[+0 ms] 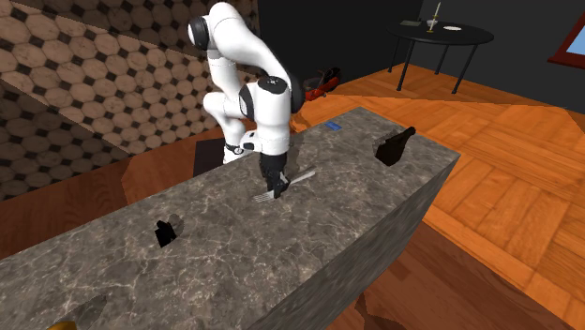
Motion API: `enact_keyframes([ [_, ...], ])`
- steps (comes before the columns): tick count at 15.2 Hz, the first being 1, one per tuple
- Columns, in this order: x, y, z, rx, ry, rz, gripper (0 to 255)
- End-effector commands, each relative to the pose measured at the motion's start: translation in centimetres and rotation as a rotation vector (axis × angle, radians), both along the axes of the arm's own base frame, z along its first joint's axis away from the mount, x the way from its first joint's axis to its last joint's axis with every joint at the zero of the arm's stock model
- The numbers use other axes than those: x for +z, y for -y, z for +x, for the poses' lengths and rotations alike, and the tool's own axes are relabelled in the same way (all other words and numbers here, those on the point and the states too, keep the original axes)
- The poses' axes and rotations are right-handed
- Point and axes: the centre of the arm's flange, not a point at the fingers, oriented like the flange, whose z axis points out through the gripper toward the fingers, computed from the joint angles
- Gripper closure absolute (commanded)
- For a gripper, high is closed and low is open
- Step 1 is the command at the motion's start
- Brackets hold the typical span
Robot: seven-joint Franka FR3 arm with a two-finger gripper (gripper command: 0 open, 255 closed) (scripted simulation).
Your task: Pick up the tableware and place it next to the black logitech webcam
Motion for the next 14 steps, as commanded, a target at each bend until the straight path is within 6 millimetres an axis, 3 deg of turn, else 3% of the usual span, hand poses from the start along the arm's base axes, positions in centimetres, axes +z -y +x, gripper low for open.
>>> enact_keyframes([
  [1,-0.3,2.6,1.1,0.002,0.0,0.0,255],
  [14,-0.2,18.5,7.6,0.002,0.0,0.0,255],
])
